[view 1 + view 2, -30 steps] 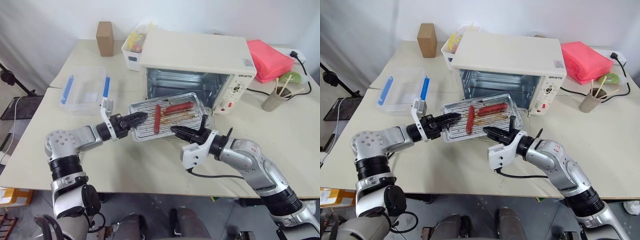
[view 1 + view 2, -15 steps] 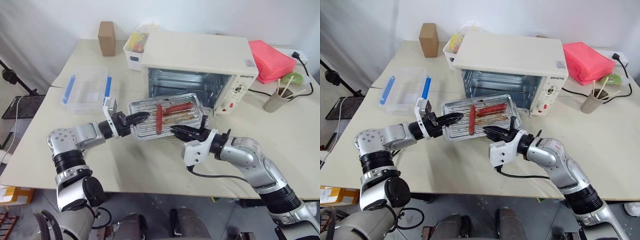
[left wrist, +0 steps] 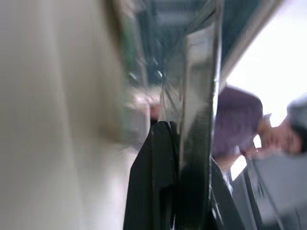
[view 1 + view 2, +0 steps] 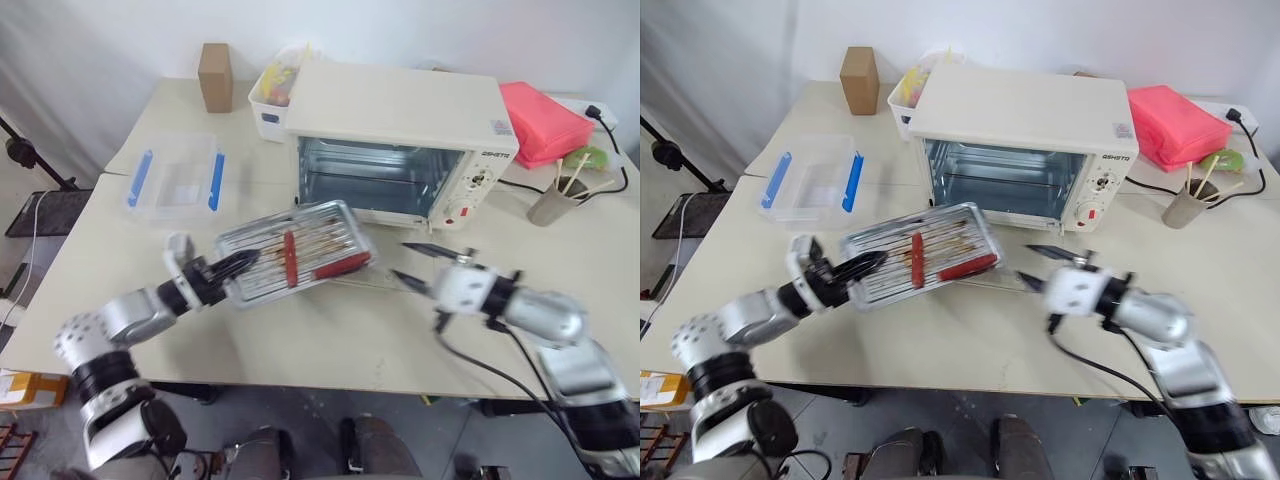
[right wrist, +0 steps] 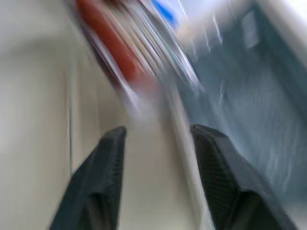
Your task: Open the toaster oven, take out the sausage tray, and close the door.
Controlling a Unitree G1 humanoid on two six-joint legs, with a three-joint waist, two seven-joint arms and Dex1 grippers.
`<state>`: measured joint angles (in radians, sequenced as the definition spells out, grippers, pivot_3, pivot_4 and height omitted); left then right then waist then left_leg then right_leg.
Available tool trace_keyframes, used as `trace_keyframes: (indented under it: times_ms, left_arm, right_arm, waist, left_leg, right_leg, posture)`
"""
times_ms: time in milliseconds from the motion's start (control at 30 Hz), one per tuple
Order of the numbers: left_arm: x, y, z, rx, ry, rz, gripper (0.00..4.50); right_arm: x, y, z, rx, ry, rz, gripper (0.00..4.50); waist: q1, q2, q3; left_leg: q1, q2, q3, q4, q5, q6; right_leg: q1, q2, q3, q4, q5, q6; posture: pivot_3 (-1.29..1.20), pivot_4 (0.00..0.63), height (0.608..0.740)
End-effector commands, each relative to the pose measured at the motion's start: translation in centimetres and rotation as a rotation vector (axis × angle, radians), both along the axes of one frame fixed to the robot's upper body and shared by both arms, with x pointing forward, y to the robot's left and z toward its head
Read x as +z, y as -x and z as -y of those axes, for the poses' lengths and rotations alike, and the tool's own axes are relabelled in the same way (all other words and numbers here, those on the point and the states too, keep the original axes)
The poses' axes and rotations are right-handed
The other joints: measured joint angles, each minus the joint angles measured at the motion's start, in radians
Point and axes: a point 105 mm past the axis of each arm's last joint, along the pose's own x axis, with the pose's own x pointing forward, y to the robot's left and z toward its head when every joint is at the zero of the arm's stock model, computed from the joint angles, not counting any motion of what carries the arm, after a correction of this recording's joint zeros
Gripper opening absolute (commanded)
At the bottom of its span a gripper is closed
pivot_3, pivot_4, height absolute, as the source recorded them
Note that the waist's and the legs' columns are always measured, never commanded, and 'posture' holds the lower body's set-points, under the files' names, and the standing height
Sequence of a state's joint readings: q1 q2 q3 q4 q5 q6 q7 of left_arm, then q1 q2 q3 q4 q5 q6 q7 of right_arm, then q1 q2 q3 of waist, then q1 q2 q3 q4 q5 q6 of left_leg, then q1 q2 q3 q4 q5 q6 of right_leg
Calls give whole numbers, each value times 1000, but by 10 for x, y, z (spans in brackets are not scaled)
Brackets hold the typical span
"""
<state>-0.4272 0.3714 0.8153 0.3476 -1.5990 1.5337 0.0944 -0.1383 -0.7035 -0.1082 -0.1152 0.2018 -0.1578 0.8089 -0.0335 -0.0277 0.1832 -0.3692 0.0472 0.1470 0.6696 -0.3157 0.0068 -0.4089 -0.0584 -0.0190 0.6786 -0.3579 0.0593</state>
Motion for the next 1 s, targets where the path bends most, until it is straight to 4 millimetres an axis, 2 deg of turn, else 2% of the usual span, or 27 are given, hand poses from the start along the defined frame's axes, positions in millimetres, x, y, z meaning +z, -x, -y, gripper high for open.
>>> trace_keyframes:
  times_ms: [33, 100, 133, 267, 400, 600, 867, 1000]
  left_arm:
    - [26, 11, -11, 87, 84, 121, 0]
    - [26, 16, -13, 127, 103, 113, 0]
    - [24, 19, -16, 157, 107, 109, 0]
    - [18, 28, -24, 276, 116, 101, 0]
    - [13, 37, -29, 400, 141, 85, 0]
    - [5, 55, -39, 578, 205, 64, 0]
    - [2, 65, -34, 612, 221, 59, 0]
    - [7, 67, -34, 624, 237, 91, 0]
  right_arm:
    - [15, -7, 29, -64, -94, -14, 809]
    - [10, -9, 38, -85, -107, -47, 93]
    - [7, -11, 43, -92, -109, -68, 38]
    - [-7, -17, 56, -111, -133, -142, 38]
    - [-24, -20, 58, -72, -188, -242, 38]
    - [-54, -22, 35, 57, -253, -444, 38]
    - [-36, -24, 20, 122, -362, -422, 38]
    - [-5, -23, 18, 114, -472, -334, 38]
  waist:
    - [-1, 0, 0]
    - [2, 0, 0]
    - [3, 0, 0]
    - [5, 0, 0]
    - [4, 0, 0]
    - [1, 0, 0]
    - [5, 0, 0]
    - [6, 0, 0]
  left_leg:
    - [0, 0, 0, 1, 0, 0]
    - [2, 0, 0, 3, 0, 0]
    - [3, 0, -1, 3, 0, 0]
    - [2, 0, -1, 4, 0, 1]
    - [1, 0, -1, 5, -1, 1]
    - [3, 0, -1, 4, -1, 2]
    - [3, 0, -2, 5, -3, 3]
    - [3, 0, -2, 5, -4, 3]
  right_leg:
    - [1, 0, 0, 0, 0, 0]
    - [3, -1, 0, 0, 0, 0]
    - [4, -1, 0, 0, 0, 0]
    - [5, -1, 0, -1, 0, 0]
    - [5, 0, 0, -2, 0, 0]
    - [7, 1, 0, -4, 0, -1]
    - [11, 1, -1, -8, 0, -1]
    - [11, 1, -1, -8, 0, -1]
  posture:
    - [0, 150, 740]
    - [0, 150, 740]
    - [0, 150, 740]
    - [0, 150, 740]
    - [0, 150, 740]
    - [0, 150, 740]
    - [0, 150, 740]
    - [0, 150, 740]
